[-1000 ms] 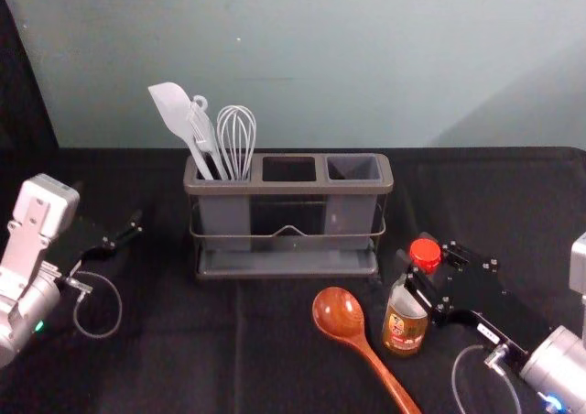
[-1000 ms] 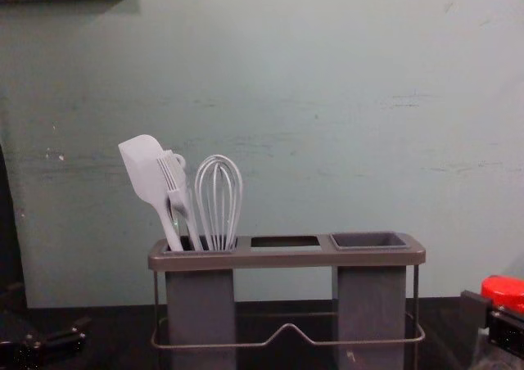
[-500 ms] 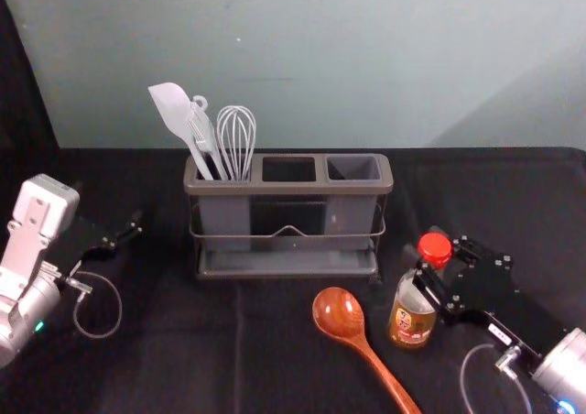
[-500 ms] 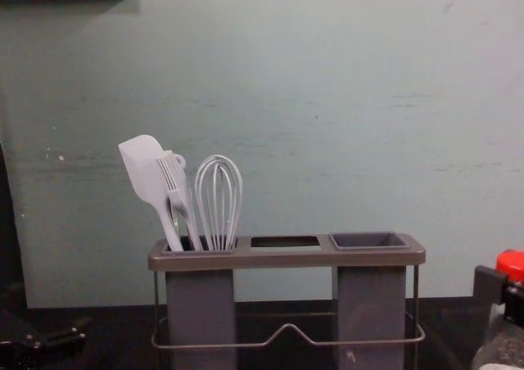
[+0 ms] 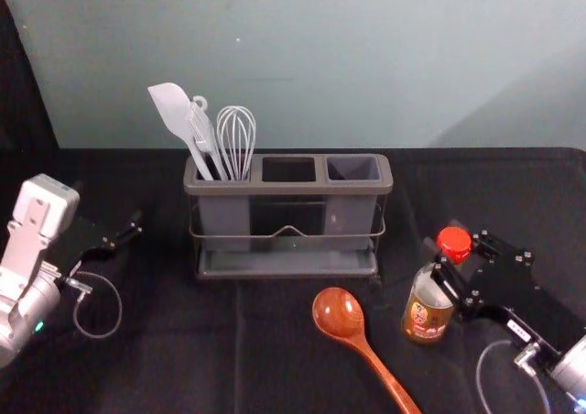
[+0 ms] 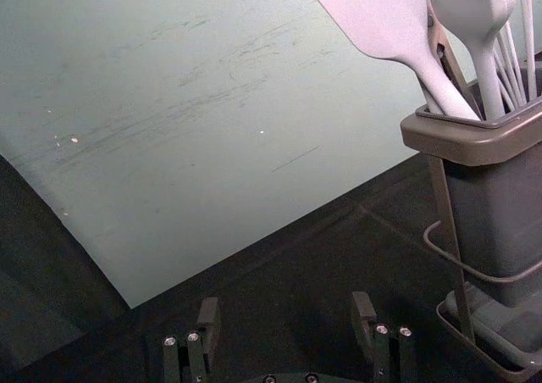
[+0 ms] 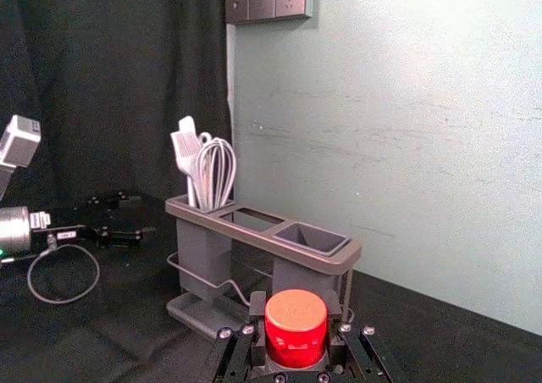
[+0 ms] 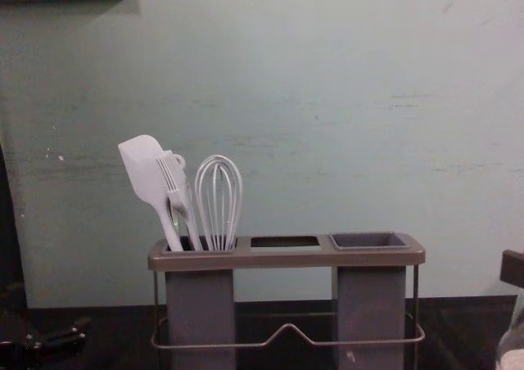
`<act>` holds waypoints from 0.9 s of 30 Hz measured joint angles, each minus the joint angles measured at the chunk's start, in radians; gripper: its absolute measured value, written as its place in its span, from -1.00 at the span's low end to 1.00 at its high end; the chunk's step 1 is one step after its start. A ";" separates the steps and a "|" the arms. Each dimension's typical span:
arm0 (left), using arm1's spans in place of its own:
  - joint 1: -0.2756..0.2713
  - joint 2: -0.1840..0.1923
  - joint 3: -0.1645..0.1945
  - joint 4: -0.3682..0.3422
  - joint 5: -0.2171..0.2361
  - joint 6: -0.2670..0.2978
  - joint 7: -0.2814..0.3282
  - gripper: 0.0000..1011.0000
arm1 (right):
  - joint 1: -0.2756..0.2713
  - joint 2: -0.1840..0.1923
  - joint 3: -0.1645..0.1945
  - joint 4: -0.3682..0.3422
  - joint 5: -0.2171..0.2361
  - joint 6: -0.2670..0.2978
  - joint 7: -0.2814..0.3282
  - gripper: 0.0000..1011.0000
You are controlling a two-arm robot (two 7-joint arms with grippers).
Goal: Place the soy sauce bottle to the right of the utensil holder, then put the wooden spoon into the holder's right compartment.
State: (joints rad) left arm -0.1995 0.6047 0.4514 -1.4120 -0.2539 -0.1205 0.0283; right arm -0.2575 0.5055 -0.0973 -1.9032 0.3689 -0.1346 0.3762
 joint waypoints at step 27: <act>0.000 0.000 0.000 0.000 0.000 0.000 0.000 1.00 | 0.010 0.001 0.054 0.001 0.009 -0.002 0.007 -0.25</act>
State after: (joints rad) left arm -0.1995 0.6047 0.4514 -1.4120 -0.2539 -0.1205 0.0283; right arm -0.2473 0.5064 -0.0435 -1.9021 0.3782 -0.1370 0.3835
